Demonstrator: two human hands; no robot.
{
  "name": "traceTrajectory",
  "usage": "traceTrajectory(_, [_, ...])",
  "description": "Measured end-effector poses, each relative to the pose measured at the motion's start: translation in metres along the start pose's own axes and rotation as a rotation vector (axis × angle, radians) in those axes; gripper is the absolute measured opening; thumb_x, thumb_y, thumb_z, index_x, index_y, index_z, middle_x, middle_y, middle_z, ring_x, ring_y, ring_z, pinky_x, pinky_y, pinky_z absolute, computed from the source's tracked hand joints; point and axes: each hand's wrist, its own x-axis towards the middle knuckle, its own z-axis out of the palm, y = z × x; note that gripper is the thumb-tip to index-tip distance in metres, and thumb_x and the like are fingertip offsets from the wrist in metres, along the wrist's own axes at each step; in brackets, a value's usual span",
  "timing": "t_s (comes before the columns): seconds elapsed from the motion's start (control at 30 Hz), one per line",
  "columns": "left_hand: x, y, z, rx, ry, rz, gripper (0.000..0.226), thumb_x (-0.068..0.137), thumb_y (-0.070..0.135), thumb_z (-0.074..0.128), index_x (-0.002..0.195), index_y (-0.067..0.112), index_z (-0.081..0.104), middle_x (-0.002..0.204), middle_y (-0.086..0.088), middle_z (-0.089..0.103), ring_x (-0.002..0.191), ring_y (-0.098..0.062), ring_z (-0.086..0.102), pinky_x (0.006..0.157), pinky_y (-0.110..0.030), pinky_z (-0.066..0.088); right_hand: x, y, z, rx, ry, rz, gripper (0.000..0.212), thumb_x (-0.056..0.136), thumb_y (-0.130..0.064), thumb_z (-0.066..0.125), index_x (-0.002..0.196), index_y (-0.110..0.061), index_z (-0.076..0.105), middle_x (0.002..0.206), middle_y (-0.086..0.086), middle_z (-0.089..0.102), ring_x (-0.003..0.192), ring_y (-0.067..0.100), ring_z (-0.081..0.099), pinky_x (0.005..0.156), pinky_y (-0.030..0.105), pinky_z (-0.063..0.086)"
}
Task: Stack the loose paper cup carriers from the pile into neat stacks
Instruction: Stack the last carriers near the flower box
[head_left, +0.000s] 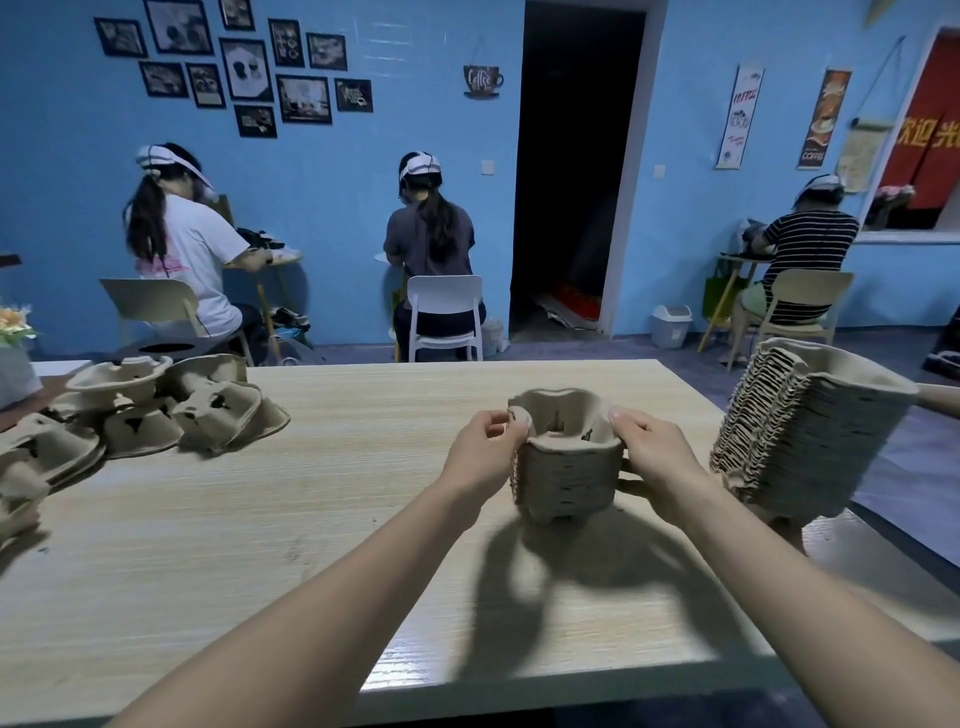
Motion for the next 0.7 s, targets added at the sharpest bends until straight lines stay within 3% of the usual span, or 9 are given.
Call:
traceTrajectory(0.17, [-0.001, 0.002, -0.013, -0.103, 0.022, 0.012, 0.009, 0.095, 0.030, 0.052, 0.101, 0.026, 0.057, 0.111, 0.005, 0.060, 0.096, -0.014, 0.057, 0.074, -0.028, 0.049, -0.002, -0.008, 0.014, 0.051, -0.043, -0.012, 0.023, 0.096, -0.030, 0.049, 0.100, -0.020, 0.069, 0.082, -0.001, 0.063, 0.082, 0.025, 0.055, 0.066, 0.032, 0.048])
traceTrajectory(0.27, [0.000, 0.002, -0.032, -0.107, 0.054, 0.017, 0.008, 0.096, 0.028, 0.051, 0.090, 0.032, 0.056, 0.106, 0.006, 0.060, 0.094, -0.015, 0.057, 0.081, -0.034, 0.051, -0.003, -0.010, 0.034, 0.065, -0.079, 0.003, 0.025, 0.094, -0.027, 0.052, 0.110, -0.019, 0.068, 0.081, -0.003, 0.062, 0.078, 0.023, 0.054, 0.063, 0.030, 0.047])
traceTrajectory(0.43, [0.004, 0.001, -0.071, -0.049, 0.100, 0.021, 0.007, 0.096, 0.031, 0.050, 0.101, 0.029, 0.054, 0.098, 0.010, 0.060, 0.095, -0.018, 0.055, 0.091, -0.042, 0.050, -0.010, -0.015, 0.074, 0.091, -0.140, 0.020, 0.022, 0.091, -0.018, 0.049, 0.091, -0.020, 0.071, 0.070, -0.003, 0.059, 0.075, 0.023, 0.050, 0.062, 0.029, 0.046])
traceTrajectory(0.6, [0.010, -0.004, -0.110, -0.030, 0.157, 0.017, 0.013, 0.097, 0.029, 0.049, 0.109, 0.026, 0.052, 0.099, 0.009, 0.056, 0.095, -0.017, 0.050, 0.084, -0.038, 0.048, -0.016, -0.022, 0.116, 0.097, -0.189, 0.008, 0.027, 0.088, -0.009, 0.044, 0.079, -0.020, 0.067, 0.069, 0.000, 0.053, 0.076, 0.021, 0.044, 0.059, 0.027, 0.043])
traceTrajectory(0.7, [0.012, -0.009, -0.128, -0.046, 0.180, 0.005, 0.022, 0.095, 0.032, 0.052, 0.115, 0.025, 0.057, 0.110, 0.004, 0.060, 0.097, -0.016, 0.052, 0.078, -0.033, 0.049, -0.015, -0.024, 0.135, 0.084, -0.209, 0.006, 0.027, 0.087, -0.009, 0.043, 0.079, -0.020, 0.067, 0.072, 0.002, 0.052, 0.078, 0.021, 0.044, 0.061, 0.028, 0.044])
